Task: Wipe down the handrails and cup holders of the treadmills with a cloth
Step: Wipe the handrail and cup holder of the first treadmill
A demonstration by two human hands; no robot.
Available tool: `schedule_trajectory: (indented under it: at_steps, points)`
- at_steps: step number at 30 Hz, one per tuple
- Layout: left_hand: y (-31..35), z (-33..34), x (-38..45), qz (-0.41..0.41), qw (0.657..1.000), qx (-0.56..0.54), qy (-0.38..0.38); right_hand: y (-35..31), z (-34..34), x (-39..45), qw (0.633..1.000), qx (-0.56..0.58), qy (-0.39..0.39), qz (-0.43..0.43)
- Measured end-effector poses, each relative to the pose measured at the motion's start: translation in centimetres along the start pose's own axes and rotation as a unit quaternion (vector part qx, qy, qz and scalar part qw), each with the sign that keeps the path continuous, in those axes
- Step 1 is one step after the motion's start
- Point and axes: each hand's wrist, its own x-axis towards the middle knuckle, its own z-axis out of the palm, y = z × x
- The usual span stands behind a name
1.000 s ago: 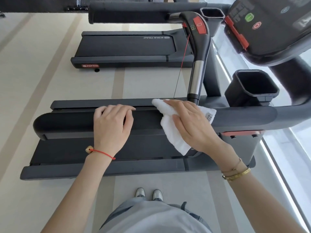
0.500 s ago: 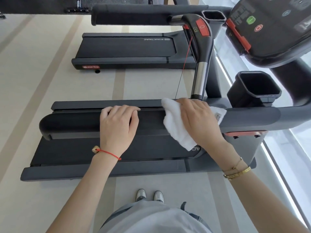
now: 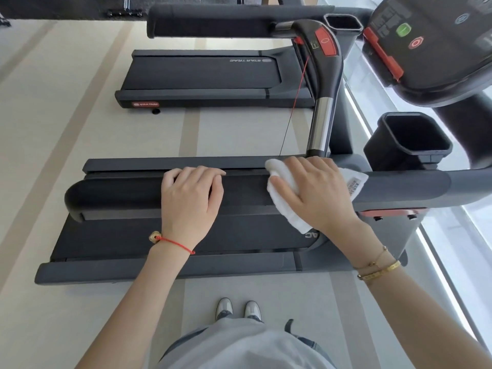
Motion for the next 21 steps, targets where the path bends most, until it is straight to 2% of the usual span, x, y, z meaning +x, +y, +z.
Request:
schedule_trajectory:
  at_steps: [3,6,12,18,21]
  points:
    - [0.0,0.0,0.0,0.001,1.000,0.005,0.003,-3.4,1.0,0.9,0.999,0.018,0.012,-0.032]
    - [-0.1,0.1,-0.1,0.006,1.000,0.006,0.003,-3.2,1.3,0.7,0.998,0.033,0.009,-0.053]
    - [-0.1,-0.1,0.0,-0.001,1.000,0.004,-0.008,1.2,0.3,-0.5,0.999,0.034,0.019,0.011]
    - [-0.3,-0.4,0.0,0.008,1.000,-0.010,-0.025,-4.5,2.0,1.5,0.993,0.045,-0.020,-0.109]
    - [-1.3,-1.0,-0.2,0.006,0.999,-0.040,-0.017,-5.9,2.4,2.9,0.990,0.029,-0.037,-0.130]
